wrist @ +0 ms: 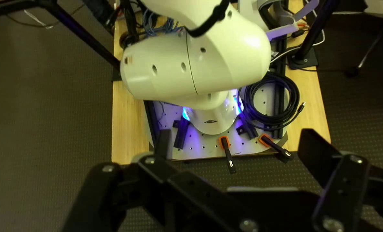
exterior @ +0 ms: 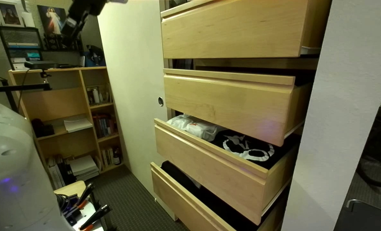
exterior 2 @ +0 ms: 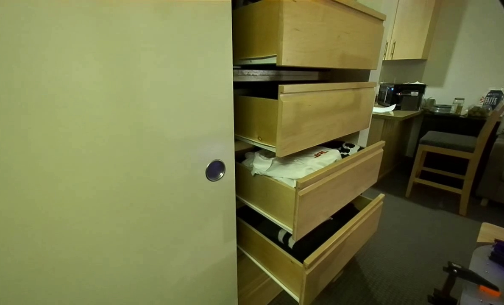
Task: Close the first top drawer
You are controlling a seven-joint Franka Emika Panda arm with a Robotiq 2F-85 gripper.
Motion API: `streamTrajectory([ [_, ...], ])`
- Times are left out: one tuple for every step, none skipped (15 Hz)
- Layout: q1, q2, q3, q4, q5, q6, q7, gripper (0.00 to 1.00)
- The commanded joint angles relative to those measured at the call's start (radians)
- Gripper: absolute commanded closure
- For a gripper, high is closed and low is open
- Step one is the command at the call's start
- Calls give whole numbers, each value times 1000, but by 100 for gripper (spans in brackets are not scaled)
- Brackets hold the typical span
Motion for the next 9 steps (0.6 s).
streamTrajectory([
  [-30, 3, -3, 43, 0, -20, -11, 0],
  [-31, 0, -6, 48, 0, -19, -12, 0],
  [-28, 1, -2, 40, 0, -17, -11, 0],
  [-25, 3, 7, 31, 0, -15, -10, 0],
  [-22, 5, 16, 23, 0, -14, -9, 0],
  [-22, 7, 18, 19, 0, -14, -9, 0],
  [-21, 8, 18, 18, 0, -14, -8, 0],
  [-21, 8, 18, 18, 0, -14, -8, 0],
  [-22, 8, 18, 18, 0, -14, -8, 0],
])
